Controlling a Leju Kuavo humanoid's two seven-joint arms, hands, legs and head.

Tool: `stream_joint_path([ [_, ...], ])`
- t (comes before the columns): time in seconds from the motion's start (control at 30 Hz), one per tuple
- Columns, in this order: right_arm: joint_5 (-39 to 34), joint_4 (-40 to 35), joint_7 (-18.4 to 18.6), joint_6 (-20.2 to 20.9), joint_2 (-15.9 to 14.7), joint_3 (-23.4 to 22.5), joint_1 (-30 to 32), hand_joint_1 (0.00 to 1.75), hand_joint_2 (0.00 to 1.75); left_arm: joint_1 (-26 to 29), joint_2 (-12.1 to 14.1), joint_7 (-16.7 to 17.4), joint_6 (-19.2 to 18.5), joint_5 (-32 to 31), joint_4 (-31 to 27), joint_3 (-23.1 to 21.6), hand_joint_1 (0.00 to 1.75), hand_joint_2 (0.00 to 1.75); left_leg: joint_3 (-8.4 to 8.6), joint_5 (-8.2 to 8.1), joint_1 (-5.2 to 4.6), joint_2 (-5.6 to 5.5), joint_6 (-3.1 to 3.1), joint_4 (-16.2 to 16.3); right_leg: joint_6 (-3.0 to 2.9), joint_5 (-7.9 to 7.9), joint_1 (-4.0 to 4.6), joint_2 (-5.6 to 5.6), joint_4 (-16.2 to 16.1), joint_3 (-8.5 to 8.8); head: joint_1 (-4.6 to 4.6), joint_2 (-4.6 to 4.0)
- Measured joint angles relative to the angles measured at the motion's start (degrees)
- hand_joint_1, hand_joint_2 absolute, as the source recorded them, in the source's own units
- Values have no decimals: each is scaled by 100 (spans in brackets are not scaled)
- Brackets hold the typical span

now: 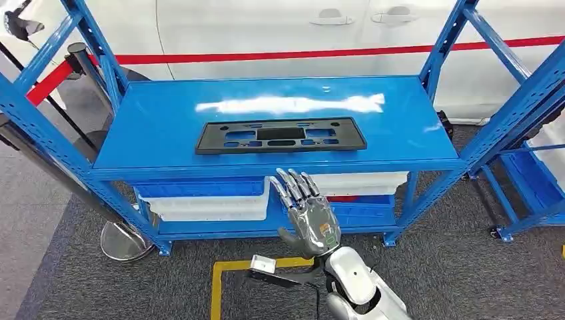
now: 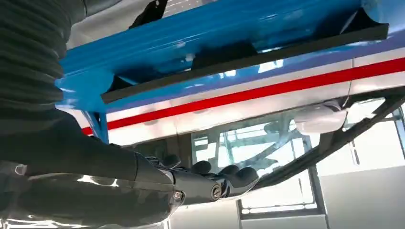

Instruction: Take the parts from the cabinet and place them on the table.

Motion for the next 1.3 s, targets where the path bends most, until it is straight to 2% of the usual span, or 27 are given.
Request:
stream_joint_path([
  [0.43, -87, 0, 42, 114, -4, 7, 28, 0, 175, -31, 7, -39, -15, 182, 4, -289, 0, 0, 0, 0, 0, 0, 0, 0, 0, 0, 0, 0, 2, -1, 0, 0],
  [0.63, -306, 0, 66, 271, -4, 7, 116, 0, 175, -33, 7, -79, -249, 591, 7, -388, 0, 0, -1, 0, -22, 0, 0, 6, 1, 1, -5, -1, -3, -1, 0, 0],
  [0.9, -360, -24, 52, 409, -2, 4, 365, 0, 175, -31, 20, -55, -256, 934, 9, -676, 0, 0, -27, -12, -42, 0, 19, 45, 14, 8, -48, -2, -4, -12, 0, 0],
  [1.0, -363, -59, 68, 422, 4, 4, 414, 0, 175, -33, 26, -57, -258, 1087, 9, -805, 0, 0, -88, -8, -55, 1, 66, 31, 70, 66, -54, 2, 33, -10, -4, 0],
  [1.03, -363, -70, 72, 422, 4, 2, 431, 0, 175, -34, 24, -55, -256, 1130, 9, -855, 0, 0, -72, -37, -24, -5, 127, -2, 87, 85, -46, -2, 75, -29, 2, 0],
  [1.07, -363, -83, 74, 424, 4, -4, 446, 0, 175, -37, 24, -57, -258, 1163, 9, -906, 0, 0, 20, -54, -3, -4, 194, -57, 95, 49, -49, -17, 184, -93, -2, 0],
  [1.1, -360, -96, 77, 420, 4, -9, 449, 0, 175, -31, 22, -61, -256, 1196, 9, -953, 0, 0, 43, -65, -1, 5, 233, -77, 97, -17, -57, -46, 370, -194, 26, 0],
  [1.13, -360, -118, 77, 420, 4, -9, 446, 0, 175, -29, 24, -63, -256, 1220, 9, -980, 0, 0, 47, -65, -1, 8, 240, -78, 98, -164, -53, -50, 671, -383, 39, 0],
  [1.17, -360, -133, 77, 420, 4, -11, 453, 0, 175, -28, 24, -63, -256, 1224, 9, -1019, 0, 0, 70, -77, -5, 19, 242, -76, 99, -376, -57, -52, 1173, -703, 39, 0],
  [1.2, -360, -133, 88, 422, 4, -13, 477, 0, 175, -23, 24, -63, -256, 1227, 9, -1047, 0, 0, 92, -99, -5, 21, 231, -74, 98, -517, -58, -52, 1615, -1006, 35, 0],
  [1.23, -360, -133, 88, 431, 2, -13, 502, 0, 175, -14, 24, -59, -254, 1235, 9, -1070, 0, 0, 125, -128, -4, 21, 217, -72, 100, -535, -58, -53, 1894, -1238, 44, 0],
  [1.27, -360, -133, 87, 439, 4, -13, 525, 0, 175, 0, 24, -53, -247, 1263, 9, -1100, 0, 0, 184, -169, 6, 20, 191, -72, 107, -379, -67, -58, 1862, -1324, 44, 0],
  [1.3, -360, -131, 88, 442, 4, -13, 536, 0, 175, 11, 22, -50, -245, 1301, 9, -1137, 0, 0, 260, -226, 17, 18, 170, -72, 99, -137, -75, -62, 1575, -1262, 48, 0],
])
